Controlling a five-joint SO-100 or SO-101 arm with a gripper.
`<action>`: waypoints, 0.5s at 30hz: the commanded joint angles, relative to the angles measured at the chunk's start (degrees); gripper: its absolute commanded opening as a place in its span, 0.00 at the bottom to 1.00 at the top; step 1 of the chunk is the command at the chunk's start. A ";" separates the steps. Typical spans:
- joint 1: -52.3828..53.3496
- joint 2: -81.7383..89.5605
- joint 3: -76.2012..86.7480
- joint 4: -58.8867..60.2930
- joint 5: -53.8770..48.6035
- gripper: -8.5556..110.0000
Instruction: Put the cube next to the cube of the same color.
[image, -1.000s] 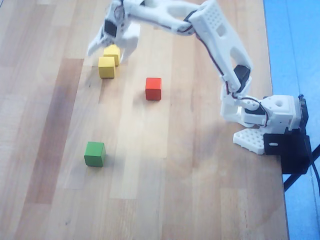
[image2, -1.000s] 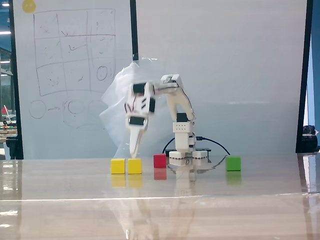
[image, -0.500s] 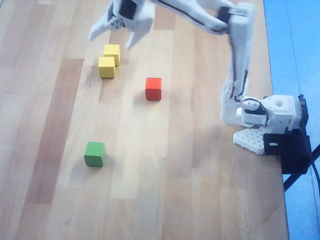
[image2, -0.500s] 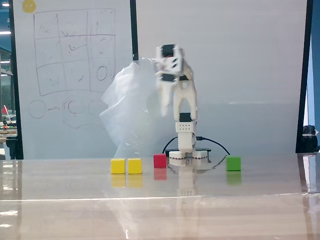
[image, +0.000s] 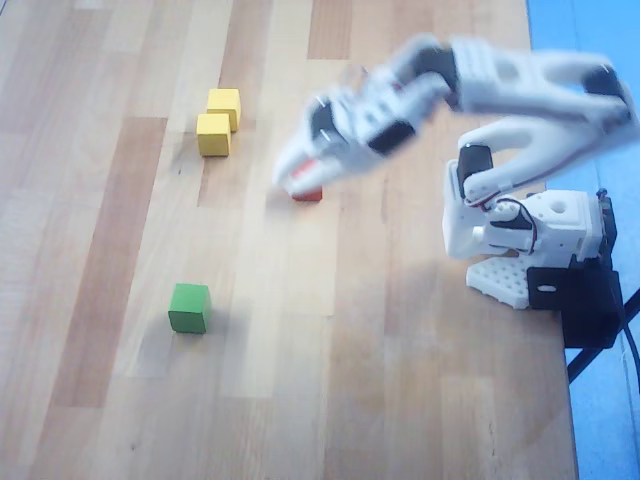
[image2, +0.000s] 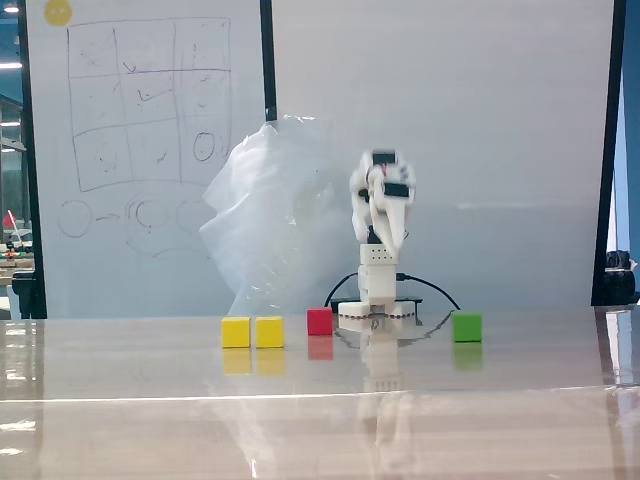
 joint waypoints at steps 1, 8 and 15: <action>-0.18 21.27 16.79 -4.75 0.44 0.12; 8.00 33.31 24.26 -2.29 0.97 0.11; 8.44 36.12 24.26 4.75 1.14 0.11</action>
